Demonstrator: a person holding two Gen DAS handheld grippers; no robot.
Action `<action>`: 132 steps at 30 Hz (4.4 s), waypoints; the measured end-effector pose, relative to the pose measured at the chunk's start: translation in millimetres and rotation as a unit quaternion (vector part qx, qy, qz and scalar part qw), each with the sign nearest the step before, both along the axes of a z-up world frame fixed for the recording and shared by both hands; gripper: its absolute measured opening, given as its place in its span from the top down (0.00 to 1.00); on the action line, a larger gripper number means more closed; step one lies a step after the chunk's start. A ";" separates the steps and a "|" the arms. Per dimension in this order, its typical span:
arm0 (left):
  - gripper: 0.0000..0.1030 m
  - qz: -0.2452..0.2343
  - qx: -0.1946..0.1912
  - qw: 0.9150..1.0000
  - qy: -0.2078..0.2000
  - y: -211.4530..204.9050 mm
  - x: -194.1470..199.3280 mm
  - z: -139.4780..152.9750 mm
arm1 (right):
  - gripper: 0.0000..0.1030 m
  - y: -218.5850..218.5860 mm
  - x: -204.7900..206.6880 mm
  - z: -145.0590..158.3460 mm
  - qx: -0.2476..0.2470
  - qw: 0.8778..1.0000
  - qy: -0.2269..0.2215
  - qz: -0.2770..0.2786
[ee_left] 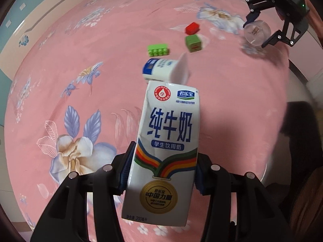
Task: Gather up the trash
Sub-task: 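Carry the milk carton and clear cup with both tools toward the trash bin, then open left tool to drop milk carton while right tool drops clear cup into bin, then move both open tools back over the bedspread toward the remaining items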
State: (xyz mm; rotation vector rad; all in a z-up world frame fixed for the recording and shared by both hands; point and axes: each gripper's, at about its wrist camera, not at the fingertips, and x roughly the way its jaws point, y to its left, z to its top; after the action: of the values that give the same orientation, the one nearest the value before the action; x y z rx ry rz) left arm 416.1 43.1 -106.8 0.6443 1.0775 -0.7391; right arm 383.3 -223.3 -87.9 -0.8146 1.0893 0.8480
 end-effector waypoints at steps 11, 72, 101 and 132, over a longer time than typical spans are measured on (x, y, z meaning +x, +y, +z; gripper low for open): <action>0.49 -0.031 -0.012 0.999 -0.024 -27.5 -70.9 35.5 | 0.50 15.9 -71.3 27.9 0.000 1.000 -0.019 0.019; 0.49 -0.140 0.009 0.987 0.079 -89.7 -233.9 -95.6 | 0.50 107.2 -266.2 -70.3 0.024 0.992 0.025 0.120; 0.49 -0.110 0.004 0.981 0.163 -74.3 -214.3 -178.7 | 0.50 141.9 -233.8 -154.3 0.037 0.985 0.101 0.132; 0.04 -0.111 -0.009 0.983 0.144 -74.6 -217.5 -160.1 | 0.07 125.2 -224.1 -143.0 0.044 0.993 0.073 0.081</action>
State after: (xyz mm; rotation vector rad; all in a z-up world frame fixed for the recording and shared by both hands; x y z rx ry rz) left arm 198.6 -31.5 -266.9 0.6624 1.2744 -1.0570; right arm 159.3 -98.1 -230.9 -0.7840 1.1158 1.0975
